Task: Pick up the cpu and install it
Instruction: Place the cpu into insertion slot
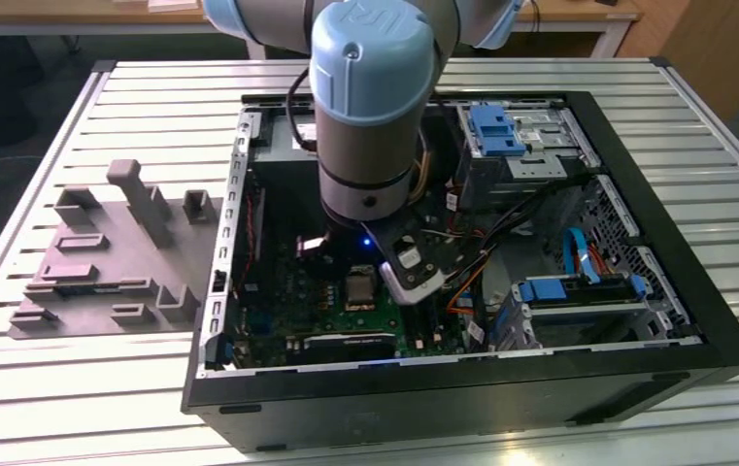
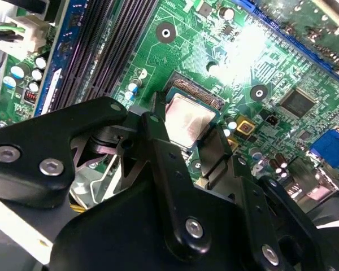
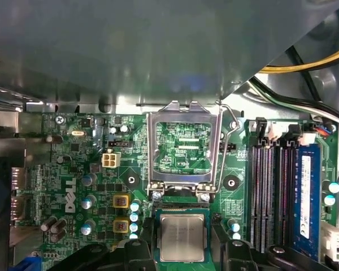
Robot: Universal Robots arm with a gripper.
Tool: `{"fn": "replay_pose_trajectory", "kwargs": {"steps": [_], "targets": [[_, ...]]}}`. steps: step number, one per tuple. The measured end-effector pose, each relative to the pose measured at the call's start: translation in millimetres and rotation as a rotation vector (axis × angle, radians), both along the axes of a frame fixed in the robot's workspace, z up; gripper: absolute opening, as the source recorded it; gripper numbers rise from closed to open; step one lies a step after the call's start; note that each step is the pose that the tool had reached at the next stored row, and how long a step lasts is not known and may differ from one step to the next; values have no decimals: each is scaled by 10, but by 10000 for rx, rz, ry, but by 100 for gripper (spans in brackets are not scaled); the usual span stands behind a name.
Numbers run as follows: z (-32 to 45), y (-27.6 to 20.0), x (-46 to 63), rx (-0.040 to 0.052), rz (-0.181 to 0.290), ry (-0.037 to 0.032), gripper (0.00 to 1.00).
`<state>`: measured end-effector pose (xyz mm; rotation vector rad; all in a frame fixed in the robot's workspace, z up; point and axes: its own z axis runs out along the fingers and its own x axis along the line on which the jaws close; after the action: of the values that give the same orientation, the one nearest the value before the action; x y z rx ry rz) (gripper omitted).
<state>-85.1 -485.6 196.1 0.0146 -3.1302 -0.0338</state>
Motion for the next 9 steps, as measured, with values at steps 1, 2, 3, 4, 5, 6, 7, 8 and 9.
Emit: {"fn": "replay_pose_trajectory", "kwargs": {"steps": [1, 2, 3, 4, 5, 6, 7, 8, 9], "targets": [[-4, -2, -1, 1, 1, 0, 47], [-7, -4, -2, -1, 1, 0, 47], [-12, -6, -3, 0, -5, 0, 47], [-17, -8, -3, 1, -15, 0, 47], [-22, -10, -4, 0, -23, 0, 47], [-26, -11, -4, -1, -24, 1, 47], [-33, -11, -3, 0, -24, 0, 47], [-39, -12, -3, -1, -24, 1, 47], [-45, -12, -3, 0, -24, 0, 47]]}}
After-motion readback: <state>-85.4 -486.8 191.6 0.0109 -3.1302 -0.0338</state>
